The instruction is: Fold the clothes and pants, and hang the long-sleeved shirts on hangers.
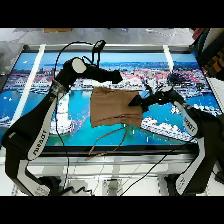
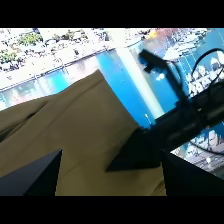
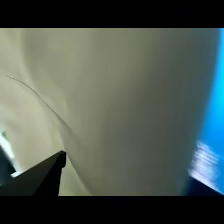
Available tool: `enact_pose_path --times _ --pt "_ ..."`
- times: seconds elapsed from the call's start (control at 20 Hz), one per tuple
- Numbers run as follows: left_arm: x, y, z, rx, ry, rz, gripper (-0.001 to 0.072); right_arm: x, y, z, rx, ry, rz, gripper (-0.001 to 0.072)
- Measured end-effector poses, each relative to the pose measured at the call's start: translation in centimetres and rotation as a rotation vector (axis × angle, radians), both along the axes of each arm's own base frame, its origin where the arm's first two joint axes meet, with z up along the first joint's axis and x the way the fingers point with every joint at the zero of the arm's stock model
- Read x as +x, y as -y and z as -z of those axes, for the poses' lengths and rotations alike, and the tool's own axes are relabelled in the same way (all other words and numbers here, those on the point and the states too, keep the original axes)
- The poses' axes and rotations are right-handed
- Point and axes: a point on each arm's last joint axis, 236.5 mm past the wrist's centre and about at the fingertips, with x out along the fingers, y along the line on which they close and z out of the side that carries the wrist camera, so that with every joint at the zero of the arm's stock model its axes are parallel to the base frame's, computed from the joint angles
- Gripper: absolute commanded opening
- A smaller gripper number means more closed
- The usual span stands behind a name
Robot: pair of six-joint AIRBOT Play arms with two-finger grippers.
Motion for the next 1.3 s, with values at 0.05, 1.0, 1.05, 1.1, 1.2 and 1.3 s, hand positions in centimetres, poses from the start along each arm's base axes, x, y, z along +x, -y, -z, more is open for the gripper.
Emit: enact_pose_path --times 0.05,1.0,1.05,1.1,1.2,1.3 --pt "0.0 -0.1 0.0 0.001 -0.002 -0.001 0.0699 -0.3 -1.5 0.2 0.022 -0.016 -0.001 0.0543" --pt "-4.8 -11.5 -16.5 0.138 0.344 -0.063 0.0699 7.0 6.1 -26.6 -0.09 0.638 0.122 0.0031" --pt "-5.7 -11.9 -17.8 0.137 0.369 -0.066 0.0699 6.4 9.1 -28.0 -0.162 0.656 0.155 0.0031" --pt "-6.4 -12.3 -19.1 0.132 0.394 -0.071 0.07 5.6 12.7 -29.2 -0.251 0.665 0.201 0.0031" --pt "-7.8 -12.8 -21.0 0.123 0.431 -0.075 0.0699 3.4 20.1 -31.0 -0.414 0.652 0.311 0.0032" --pt "-8.7 -13.1 -22.2 0.117 0.458 -0.081 0.0699 0.5 27.4 -32.4 -0.548 0.612 0.444 0.0031"
